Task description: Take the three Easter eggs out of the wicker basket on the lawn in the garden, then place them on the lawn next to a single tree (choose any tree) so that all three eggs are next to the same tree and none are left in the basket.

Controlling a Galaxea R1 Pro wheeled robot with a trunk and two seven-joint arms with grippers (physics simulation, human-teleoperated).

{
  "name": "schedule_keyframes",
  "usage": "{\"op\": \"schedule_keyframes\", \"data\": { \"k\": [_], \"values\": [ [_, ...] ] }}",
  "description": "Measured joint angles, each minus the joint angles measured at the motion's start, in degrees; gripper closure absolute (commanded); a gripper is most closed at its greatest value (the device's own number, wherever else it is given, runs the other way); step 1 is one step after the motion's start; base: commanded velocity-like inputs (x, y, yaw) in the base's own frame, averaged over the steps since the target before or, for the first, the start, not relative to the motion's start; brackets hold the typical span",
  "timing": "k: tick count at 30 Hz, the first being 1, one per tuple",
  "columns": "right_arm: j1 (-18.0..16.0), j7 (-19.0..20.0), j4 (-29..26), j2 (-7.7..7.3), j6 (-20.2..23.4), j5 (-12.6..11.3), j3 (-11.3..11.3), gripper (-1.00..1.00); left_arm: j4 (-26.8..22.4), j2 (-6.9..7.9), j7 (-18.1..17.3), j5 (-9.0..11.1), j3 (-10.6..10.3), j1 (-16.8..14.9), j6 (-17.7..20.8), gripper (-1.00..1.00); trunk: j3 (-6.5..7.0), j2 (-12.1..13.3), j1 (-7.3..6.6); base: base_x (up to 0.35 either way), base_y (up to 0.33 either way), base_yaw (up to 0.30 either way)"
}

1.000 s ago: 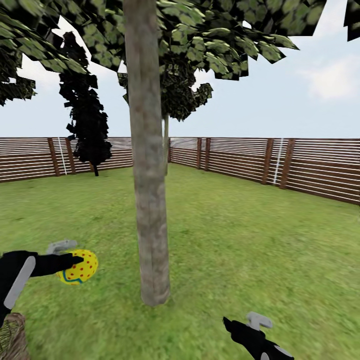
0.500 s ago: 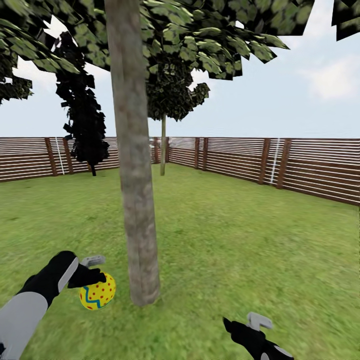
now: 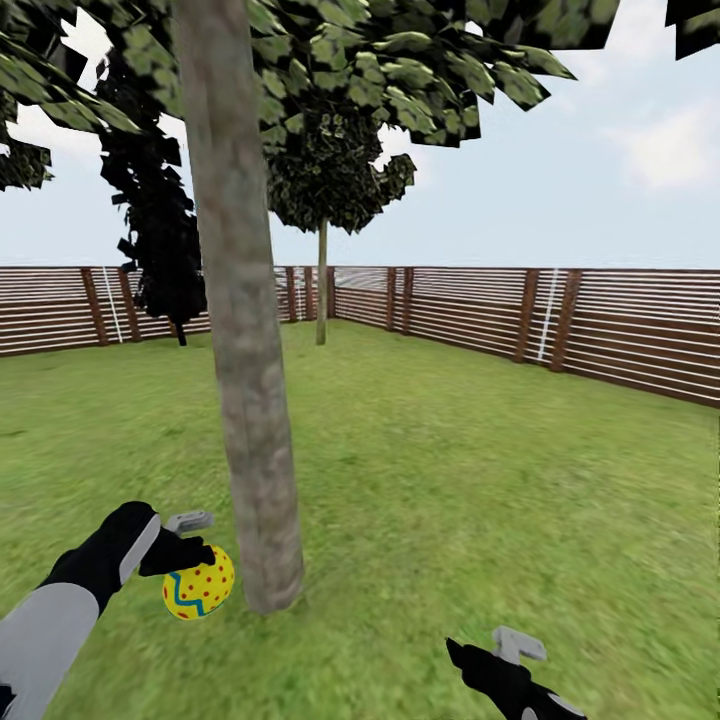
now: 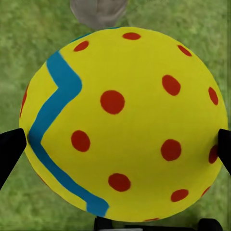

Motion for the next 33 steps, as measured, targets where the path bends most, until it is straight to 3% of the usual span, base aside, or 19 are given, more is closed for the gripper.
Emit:
{"op": "schedule_keyframes", "data": {
  "k": [18, 33],
  "values": [
    [0.0, -0.1, 1.1, -0.01, -0.1, 0.0, 0.0, -1.00, 0.0, -0.90, 0.0, 0.0, -0.1, 0.0, 0.0, 1.00, -1.34, 0.0, 0.00, 0.010, -0.301, -0.187],
    [0.0, -0.1, 1.2, -0.01, -0.1, 0.0, 0.0, -1.00, 0.0, -1.06, 0.1, 0.0, -0.1, 0.0, 0.0, 1.00, -2.21, 0.0, -0.01, 0.182, -0.177, -0.230]
  ]
}}
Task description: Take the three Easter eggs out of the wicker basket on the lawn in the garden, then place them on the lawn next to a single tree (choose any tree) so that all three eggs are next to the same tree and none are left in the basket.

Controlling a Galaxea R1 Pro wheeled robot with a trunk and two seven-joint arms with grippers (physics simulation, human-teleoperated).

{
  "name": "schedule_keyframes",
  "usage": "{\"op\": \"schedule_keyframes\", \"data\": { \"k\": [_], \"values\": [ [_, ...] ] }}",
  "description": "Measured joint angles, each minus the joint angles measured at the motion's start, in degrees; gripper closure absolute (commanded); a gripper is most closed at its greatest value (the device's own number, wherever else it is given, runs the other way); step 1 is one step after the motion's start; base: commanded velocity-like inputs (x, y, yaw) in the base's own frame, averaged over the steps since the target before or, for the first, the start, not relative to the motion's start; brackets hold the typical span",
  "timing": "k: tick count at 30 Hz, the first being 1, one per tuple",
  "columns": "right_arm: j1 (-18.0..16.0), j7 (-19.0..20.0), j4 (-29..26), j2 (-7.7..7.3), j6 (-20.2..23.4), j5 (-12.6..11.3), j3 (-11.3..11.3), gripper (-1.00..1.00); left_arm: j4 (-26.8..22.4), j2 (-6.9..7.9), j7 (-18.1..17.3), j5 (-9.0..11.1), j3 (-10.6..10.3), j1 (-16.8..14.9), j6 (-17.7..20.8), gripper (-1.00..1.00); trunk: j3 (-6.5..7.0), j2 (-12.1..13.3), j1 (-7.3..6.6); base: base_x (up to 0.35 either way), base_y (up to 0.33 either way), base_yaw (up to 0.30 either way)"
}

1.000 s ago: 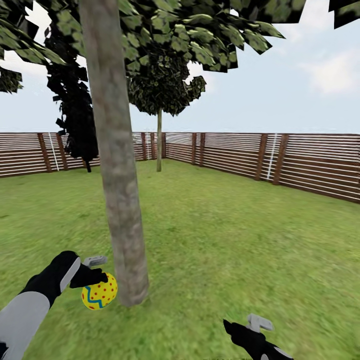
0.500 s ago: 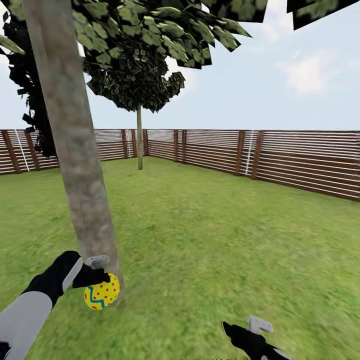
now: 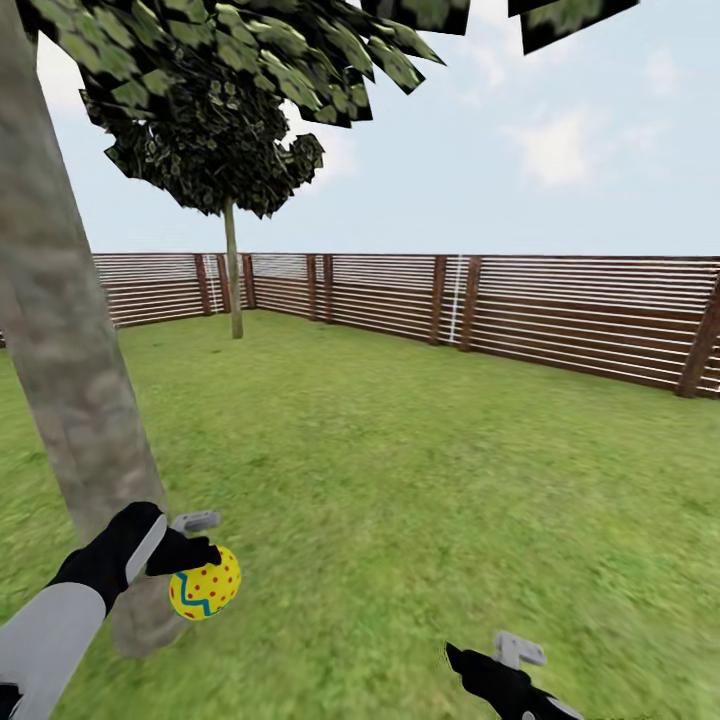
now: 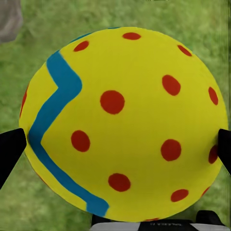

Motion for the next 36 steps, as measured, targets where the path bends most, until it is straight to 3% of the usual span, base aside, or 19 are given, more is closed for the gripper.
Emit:
{"op": "schedule_keyframes", "data": {
  "k": [11, 20, 24, 29, 36],
  "values": [
    [0.0, 0.0, 0.1, -0.01, 0.0, 0.0, 0.0, -1.00, 0.0, 0.08, 0.0, 0.1, -0.1, 0.0, 0.0, 1.00, -0.62, 0.0, 0.00, 0.264, -0.069, -0.194],
    [0.0, 0.0, 0.1, 0.00, 0.0, 0.0, 0.0, -1.00, 0.0, 0.05, 0.1, 0.1, -0.1, 0.0, 0.0, 1.00, -0.69, 0.0, 0.00, 0.175, -0.102, -0.014],
    [0.0, 0.0, 0.1, 0.00, 0.0, 0.0, 0.0, -1.00, -0.1, 0.01, 2.6, 0.2, 0.1, 0.0, 0.0, 1.00, -0.69, 0.0, 0.00, 0.219, -0.090, 0.000],
    [0.0, 0.0, 0.1, 0.00, 0.0, 0.0, 0.1, -1.00, -0.1, -0.19, 3.3, 0.3, 0.1, 0.0, 0.0, 1.00, -0.69, 0.0, 0.00, 0.204, -0.175, 0.000],
    [0.0, 0.0, 0.1, -0.01, 0.0, 0.0, 0.1, -1.00, -0.3, -0.35, 3.3, 0.3, 0.1, 0.0, 0.0, 1.00, -0.69, 0.0, 0.02, 0.026, -0.024, 0.000]
  ]
}}
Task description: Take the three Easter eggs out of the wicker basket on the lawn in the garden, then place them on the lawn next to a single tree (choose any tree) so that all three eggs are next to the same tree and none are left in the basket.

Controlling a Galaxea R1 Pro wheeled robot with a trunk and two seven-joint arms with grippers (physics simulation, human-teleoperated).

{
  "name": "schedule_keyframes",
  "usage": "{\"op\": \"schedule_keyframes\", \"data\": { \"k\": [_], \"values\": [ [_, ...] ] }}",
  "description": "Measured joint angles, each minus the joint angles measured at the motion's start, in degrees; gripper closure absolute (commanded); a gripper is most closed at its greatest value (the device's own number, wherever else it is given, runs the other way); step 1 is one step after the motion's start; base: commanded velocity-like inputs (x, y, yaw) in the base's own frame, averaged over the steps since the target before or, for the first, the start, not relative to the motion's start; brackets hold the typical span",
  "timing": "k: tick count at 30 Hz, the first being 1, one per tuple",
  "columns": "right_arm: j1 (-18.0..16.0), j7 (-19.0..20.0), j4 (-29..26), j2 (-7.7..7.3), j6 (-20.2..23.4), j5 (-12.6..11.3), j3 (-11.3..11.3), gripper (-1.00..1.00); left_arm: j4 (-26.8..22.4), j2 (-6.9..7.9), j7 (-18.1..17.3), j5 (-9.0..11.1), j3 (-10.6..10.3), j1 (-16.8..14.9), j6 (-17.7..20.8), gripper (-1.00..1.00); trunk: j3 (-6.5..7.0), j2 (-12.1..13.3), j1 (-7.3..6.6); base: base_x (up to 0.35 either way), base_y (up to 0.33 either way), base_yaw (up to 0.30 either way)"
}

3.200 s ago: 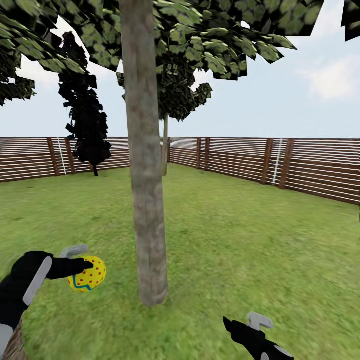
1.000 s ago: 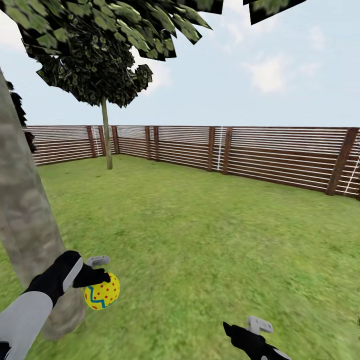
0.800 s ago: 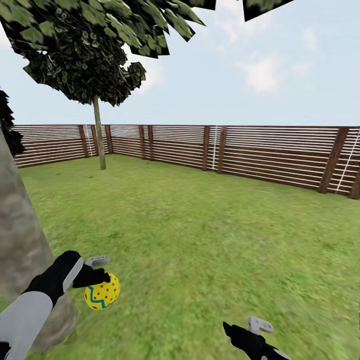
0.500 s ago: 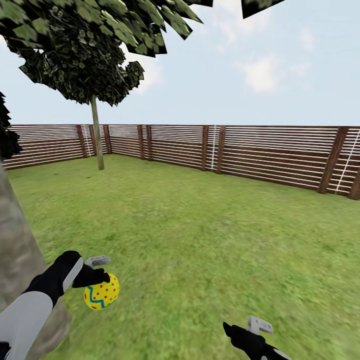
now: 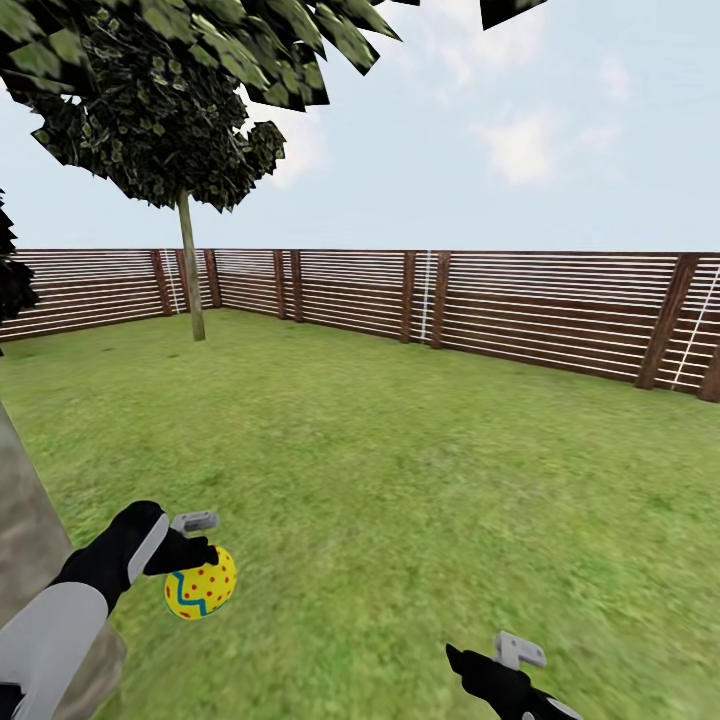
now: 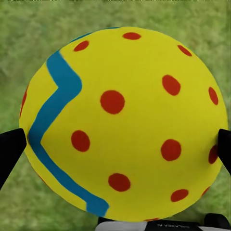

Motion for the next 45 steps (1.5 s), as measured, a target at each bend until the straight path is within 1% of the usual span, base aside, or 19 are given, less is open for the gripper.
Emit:
{"op": "schedule_keyframes", "data": {
  "k": [2, 6, 11, 15, 18, 19, 20, 23, 24, 26, 28, 29, 30, 32, 33, 37, 42, 43, 45],
  "values": [
    [0.0, 0.0, 0.0, 0.00, 0.0, 0.0, 0.0, -1.00, -0.2, 0.00, 0.0, 0.0, 0.0, 0.0, 0.0, 1.00, 0.00, 0.0, 0.00, 0.002, -0.001, 0.000],
    [0.0, 0.0, 0.0, 0.00, 0.0, 0.0, -0.1, -1.00, -0.4, 0.00, 0.0, 0.1, 0.0, 0.0, 0.0, 1.00, -0.71, -1.6, 0.87, 0.000, 0.000, 0.000],
    [0.0, 0.2, 0.0, 0.00, -0.1, 0.0, 0.0, -1.00, -0.5, -0.10, -0.2, 0.2, 0.0, 0.0, 0.1, 1.00, -0.72, -1.6, 0.88, 0.000, 0.000, 0.000],
    [0.0, 0.5, 0.0, 0.00, -0.1, 0.0, 0.0, -1.00, -0.5, -0.32, -0.1, 0.2, 0.0, 0.0, 0.1, 1.00, -1.43, -3.2, 1.75, 0.000, 0.000, 0.000],
    [0.0, 0.5, -0.1, 0.04, -0.1, 0.1, 0.0, -1.00, -0.5, -0.81, -0.3, 0.2, 0.0, 0.0, 0.1, 1.00, -1.97, -4.4, 2.41, 0.000, 0.000, 0.000],
    [0.0, 0.5, -0.1, 0.04, -0.1, 0.2, 0.0, -1.00, -0.5, -1.17, -0.4, 0.2, 0.0, 0.0, 0.1, 1.00, -2.15, -4.8, 2.63, 0.000, 0.000, 0.000],
    [0.5, 0.6, -0.1, 0.02, 0.0, 0.1, 0.0, -1.00, -0.1, -1.92, -0.5, 0.2, 0.0, 0.0, 0.2, 1.00, -2.34, -5.2, 2.85, 0.000, 0.000, 0.000],
    [0.9, 0.6, -0.8, 0.05, -0.1, -0.1, -0.1, -1.00, 0.1, -2.31, -0.6, -0.1, 0.0, 0.0, 0.3, 1.00, -2.87, -6.4, 3.51, 0.000, 0.000, 0.000],
    [0.9, 0.5, -1.5, 0.08, -0.1, -0.2, 0.0, -1.00, 0.1, -2.34, -0.6, -0.1, 0.0, 0.0, 0.3, 1.00, -3.05, -6.8, 3.73, 0.000, 0.000, 0.000],
    [1.0, 0.3, -6.3, 0.33, 0.4, -0.3, 0.2, -1.00, 0.2, -2.44, -0.6, -0.1, 0.0, 0.0, 0.3, 1.00, -3.41, -7.6, 4.17, 0.000, 0.000, 0.000],
    [1.9, 0.2, -13.5, 0.48, 1.5, -0.5, 0.3, -1.00, 0.2, -2.60, -0.6, -0.1, 0.0, 0.0, 0.4, 1.00, -3.77, -8.4, 4.61, 0.000, 0.000, 0.000],
    [3.1, 0.2, -19.7, 0.56, 4.5, -0.6, 0.4, -1.00, 0.2, -2.82, -0.5, 0.0, -0.1, 0.0, 0.5, 1.00, -3.95, -8.8, 4.83, 0.000, 0.000, 0.000],
    [3.6, 0.1, -22.5, 0.61, 7.2, -0.7, 0.4, -1.00, 0.1, -3.00, -0.5, -0.1, -0.1, 0.0, 0.5, 1.00, -4.13, -9.2, 5.05, 0.000, 0.000, 0.000],
    [4.1, 0.1, -25.6, 0.61, 11.6, -0.9, 0.1, -1.00, 0.1, -3.39, -0.4, -0.1, -0.1, 0.0, 0.6, 1.00, -4.49, -10.0, 5.49, 0.000, 0.000, 0.000],
    [4.2, 0.2, -26.3, 0.58, 12.7, -0.9, 0.0, -1.00, 0.1, -3.50, -0.4, -0.1, -0.1, 0.0, 0.6, 1.00, -4.68, -10.4, 5.71, 0.000, 0.000, 0.000],
    [3.8, 0.2, -27.0, 0.33, 14.3, -1.1, 0.0, -1.00, 0.1, -3.55, -0.4, -0.1, -0.2, 0.0, 0.7, 1.00, -5.39, -12.0, 6.59, 0.000, 0.000, 0.000],
    [3.5, 0.2, -27.0, 0.17, 14.1, -1.2, -0.3, -1.00, -0.2, -3.57, -0.4, -0.1, -0.1, 0.0, 0.9, 1.00, -6.29, -14.0, 7.69, 0.000, 0.000, 0.000],
    [3.4, 0.2, -27.0, 0.08, 14.1, -1.2, -1.4, -1.00, -0.3, -3.59, -0.5, 0.0, -0.1, 0.0, 1.0, 1.00, -6.47, -14.4, 7.91, 0.000, 0.000, 0.000],
    [3.4, 0.2, -27.0, 0.09, 14.2, -1.3, -2.0, -1.00, -0.5, -3.60, -0.5, -0.1, -0.1, 0.0, 1.0, 1.00, -6.83, -15.2, 8.35, 0.000, 0.000, 0.000]
  ]
}}
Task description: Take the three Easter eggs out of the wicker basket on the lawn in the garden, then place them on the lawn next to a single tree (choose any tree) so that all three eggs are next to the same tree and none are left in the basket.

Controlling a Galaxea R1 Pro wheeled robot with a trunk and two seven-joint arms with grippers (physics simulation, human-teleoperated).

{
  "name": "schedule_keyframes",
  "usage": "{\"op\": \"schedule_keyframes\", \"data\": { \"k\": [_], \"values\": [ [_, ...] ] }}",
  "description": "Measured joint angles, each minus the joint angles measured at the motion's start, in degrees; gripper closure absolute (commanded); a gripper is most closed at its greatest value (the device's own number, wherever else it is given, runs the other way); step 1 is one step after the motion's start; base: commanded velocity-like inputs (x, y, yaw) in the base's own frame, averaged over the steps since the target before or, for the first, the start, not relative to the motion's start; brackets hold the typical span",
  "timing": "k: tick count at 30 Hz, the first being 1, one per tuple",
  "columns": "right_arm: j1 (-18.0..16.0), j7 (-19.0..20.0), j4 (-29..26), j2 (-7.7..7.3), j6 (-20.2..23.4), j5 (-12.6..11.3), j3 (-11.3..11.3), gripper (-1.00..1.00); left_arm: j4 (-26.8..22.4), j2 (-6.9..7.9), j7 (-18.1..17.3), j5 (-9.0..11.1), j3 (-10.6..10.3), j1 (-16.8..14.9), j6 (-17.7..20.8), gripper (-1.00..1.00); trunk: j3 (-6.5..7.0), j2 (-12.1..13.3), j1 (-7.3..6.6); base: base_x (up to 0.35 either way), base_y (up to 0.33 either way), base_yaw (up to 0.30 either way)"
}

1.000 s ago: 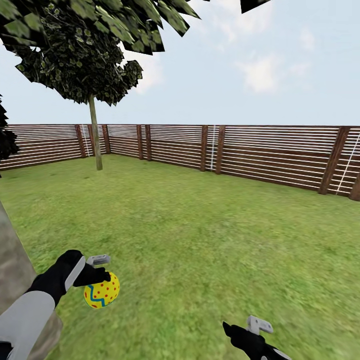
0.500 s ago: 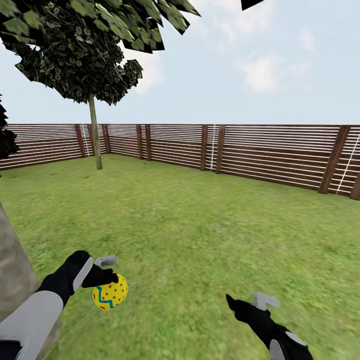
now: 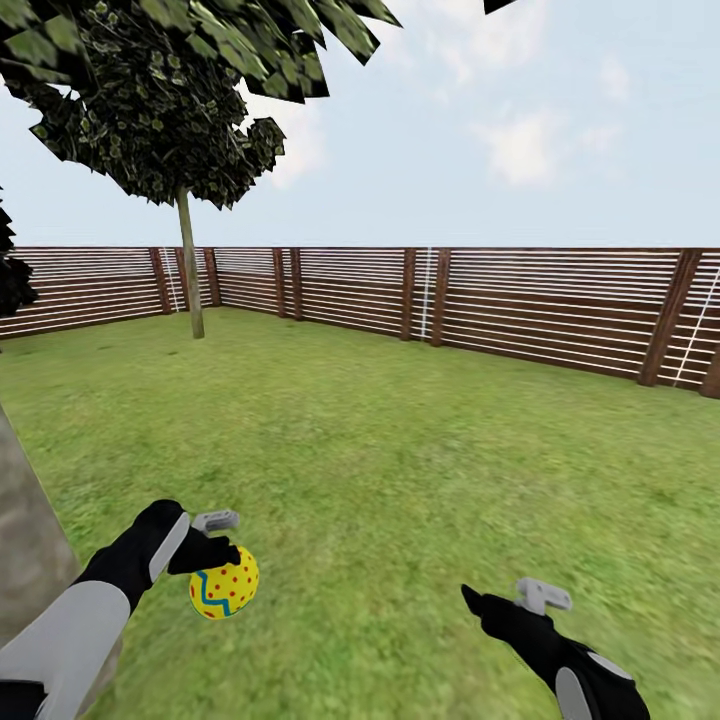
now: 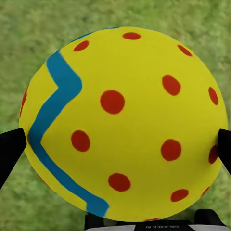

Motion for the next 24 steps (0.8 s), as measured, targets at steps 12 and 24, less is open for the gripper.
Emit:
{"op": "schedule_keyframes", "data": {
  "k": [12, 24],
  "values": [
    [-0.1, 0.1, 0.0, 0.07, -0.3, 0.0, -0.1, -1.00, -0.1, -0.29, 0.1, 0.1, 0.1, 0.0, 0.1, 1.00, -2.16, -4.8, 2.64, 0.000, 0.000, 0.000],
    [-0.1, 0.1, 0.1, 0.09, -0.4, 0.0, -0.4, -1.00, -0.2, -1.41, 0.3, 0.1, -0.1, 0.0, 2.1, 1.00, -4.31, -9.6, 5.27, 0.000, 0.000, 0.000]
  ]
}}
